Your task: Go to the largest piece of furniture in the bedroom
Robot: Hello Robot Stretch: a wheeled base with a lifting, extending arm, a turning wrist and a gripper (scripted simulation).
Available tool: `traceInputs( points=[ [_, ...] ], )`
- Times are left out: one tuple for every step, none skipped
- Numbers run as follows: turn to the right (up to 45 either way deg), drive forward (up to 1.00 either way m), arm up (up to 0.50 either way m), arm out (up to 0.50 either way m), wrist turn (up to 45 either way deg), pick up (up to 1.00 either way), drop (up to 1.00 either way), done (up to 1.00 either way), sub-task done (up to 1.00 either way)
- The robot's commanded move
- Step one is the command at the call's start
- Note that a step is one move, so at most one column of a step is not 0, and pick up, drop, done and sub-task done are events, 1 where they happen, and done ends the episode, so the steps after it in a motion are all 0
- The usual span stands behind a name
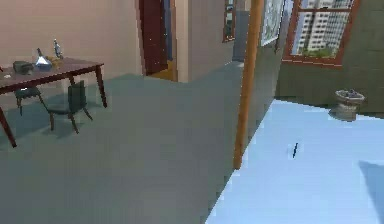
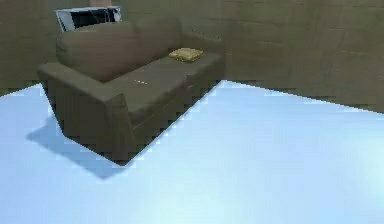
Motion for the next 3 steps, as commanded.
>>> traceInputs(
  points=[
    [-9.0, 0.00, 0.00, 0.00, 0.0, 0.00, 0.00, 0.00, 0.00],
    [0.0, 1.00, 0.00, 0.00, 0.0, 0.00, 0.00, 0.00, 0.00],
    [0.0, 1.00, 0.00, 0.00, 0.0, 0.00, 0.00, 0.00, 0.00]
  ],
)
